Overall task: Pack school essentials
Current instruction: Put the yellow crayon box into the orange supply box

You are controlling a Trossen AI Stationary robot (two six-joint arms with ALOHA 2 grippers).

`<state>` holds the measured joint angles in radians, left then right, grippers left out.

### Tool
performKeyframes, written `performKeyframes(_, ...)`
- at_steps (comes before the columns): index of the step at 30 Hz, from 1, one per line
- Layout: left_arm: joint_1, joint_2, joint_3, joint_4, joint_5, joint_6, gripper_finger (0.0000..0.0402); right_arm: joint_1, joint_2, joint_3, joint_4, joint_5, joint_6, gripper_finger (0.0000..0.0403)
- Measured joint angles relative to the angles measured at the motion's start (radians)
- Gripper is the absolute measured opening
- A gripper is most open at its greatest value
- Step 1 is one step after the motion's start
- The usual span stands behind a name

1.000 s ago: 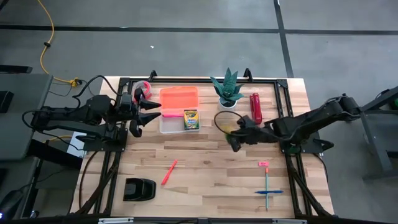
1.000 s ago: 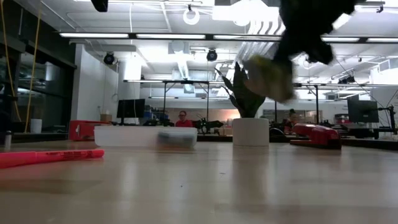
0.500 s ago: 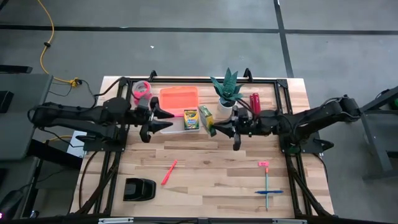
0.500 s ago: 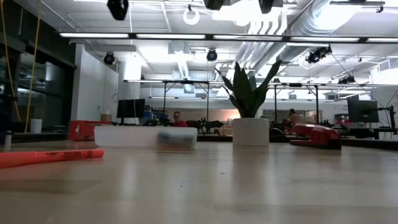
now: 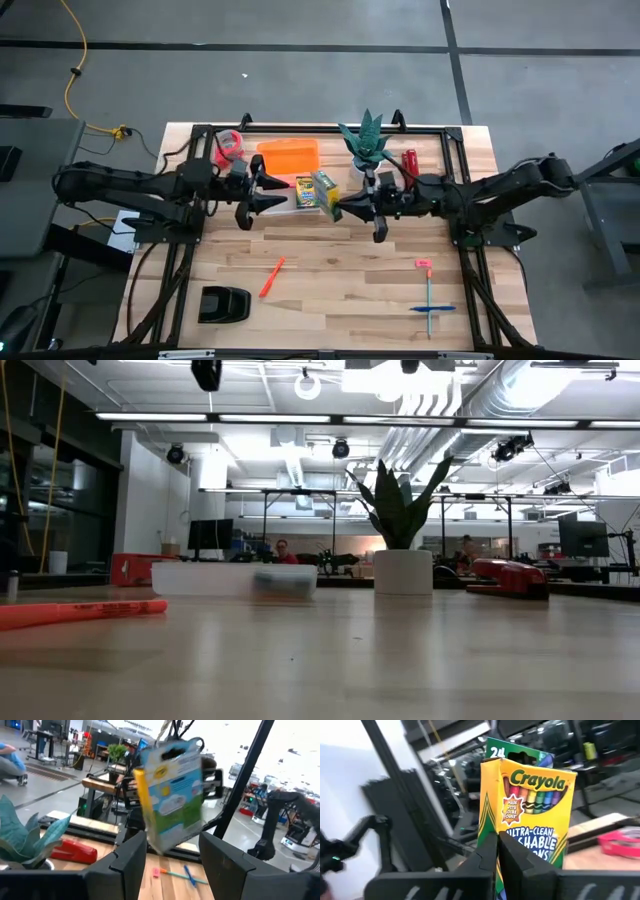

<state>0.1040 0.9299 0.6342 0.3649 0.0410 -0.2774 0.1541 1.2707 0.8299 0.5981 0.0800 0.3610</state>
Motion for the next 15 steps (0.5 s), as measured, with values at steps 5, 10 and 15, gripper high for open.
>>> performKeyframes(5,0.000,0.085,0.000,0.073,0.026,-0.040,0.0172,-0.019,0.075,0.000,0.114,-0.082,0.034,0.0000)
performKeyframes(10,-0.007,0.138,0.002,0.116,0.049,-0.096,0.0181,-0.021,0.087,0.000,0.132,-0.101,0.034,0.0000)
performKeyframes(15,-0.014,0.161,0.035,0.114,0.050,-0.097,0.0214,-0.030,0.088,0.000,0.135,-0.123,0.052,0.0000)
